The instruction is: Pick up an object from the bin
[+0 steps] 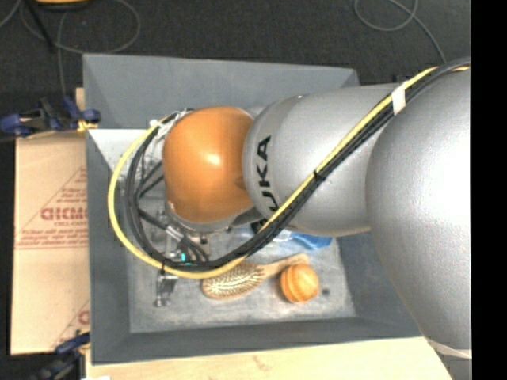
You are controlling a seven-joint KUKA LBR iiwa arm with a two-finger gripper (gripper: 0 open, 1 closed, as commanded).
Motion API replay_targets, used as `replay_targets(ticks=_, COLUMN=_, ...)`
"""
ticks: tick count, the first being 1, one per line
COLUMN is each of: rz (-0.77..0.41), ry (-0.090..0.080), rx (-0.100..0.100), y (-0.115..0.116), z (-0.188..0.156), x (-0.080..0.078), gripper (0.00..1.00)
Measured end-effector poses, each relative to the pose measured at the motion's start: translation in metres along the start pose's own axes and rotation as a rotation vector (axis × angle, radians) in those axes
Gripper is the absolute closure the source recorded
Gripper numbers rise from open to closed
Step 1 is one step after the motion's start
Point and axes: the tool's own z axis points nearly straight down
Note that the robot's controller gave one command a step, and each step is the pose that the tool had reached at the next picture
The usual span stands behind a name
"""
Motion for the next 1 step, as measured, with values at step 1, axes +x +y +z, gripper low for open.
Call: replay_targets(ticks=1, rz=0.003, ry=-0.007, rx=-0.002, y=-0.0008, z=-0.0041, x=-0.0021, gripper=0.00)
